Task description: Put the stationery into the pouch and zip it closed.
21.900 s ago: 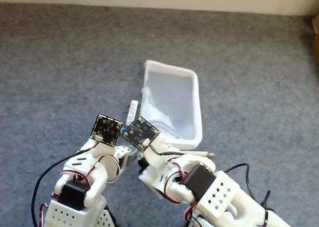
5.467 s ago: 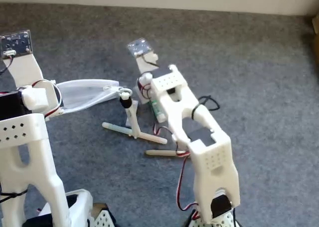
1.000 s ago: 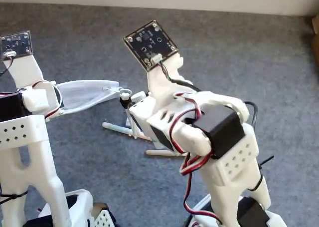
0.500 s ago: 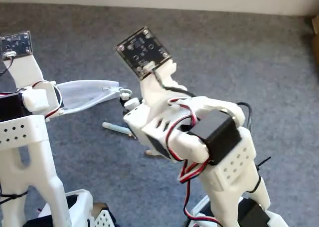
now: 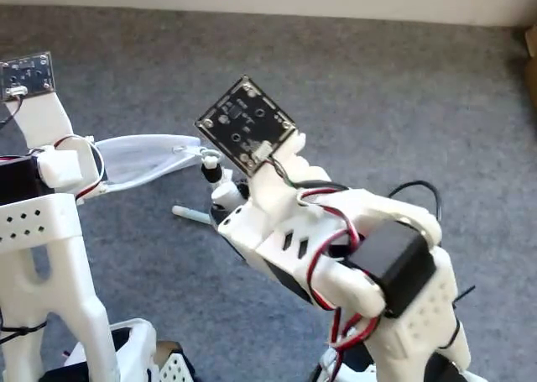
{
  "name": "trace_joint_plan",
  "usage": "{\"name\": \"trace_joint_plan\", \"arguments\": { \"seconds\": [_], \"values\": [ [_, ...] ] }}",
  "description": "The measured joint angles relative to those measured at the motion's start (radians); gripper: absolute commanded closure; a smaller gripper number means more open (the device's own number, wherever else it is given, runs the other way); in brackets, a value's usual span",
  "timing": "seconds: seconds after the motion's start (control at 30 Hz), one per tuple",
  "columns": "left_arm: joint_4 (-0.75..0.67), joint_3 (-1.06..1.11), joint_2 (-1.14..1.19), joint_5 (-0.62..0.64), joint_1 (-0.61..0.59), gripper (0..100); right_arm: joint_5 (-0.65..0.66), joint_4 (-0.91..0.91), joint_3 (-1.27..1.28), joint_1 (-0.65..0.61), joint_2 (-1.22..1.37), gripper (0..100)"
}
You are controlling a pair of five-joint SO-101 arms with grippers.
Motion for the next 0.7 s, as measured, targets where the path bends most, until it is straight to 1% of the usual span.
{"name": "trace_joint_plan", "arguments": {
  "seconds": [0.13, 0.27, 0.43, 0.7],
  "values": [
    [0.000, 0.000, 0.000, 0.000, 0.000, 99, 0.000, -0.100, 0.114, -0.002, -0.037, 99.3],
    [0.000, 0.000, 0.000, 0.000, 0.000, 99, 0.000, -0.281, 0.296, -0.002, -0.104, 99.3],
    [0.000, 0.000, 0.000, 0.000, 0.000, 99, 0.002, -0.578, 0.586, -0.002, -0.264, 99.3],
    [0.000, 0.002, 0.000, 0.000, 0.000, 99, 0.002, -1.120, 1.054, -0.002, -0.565, 99.3]
  ]
}}
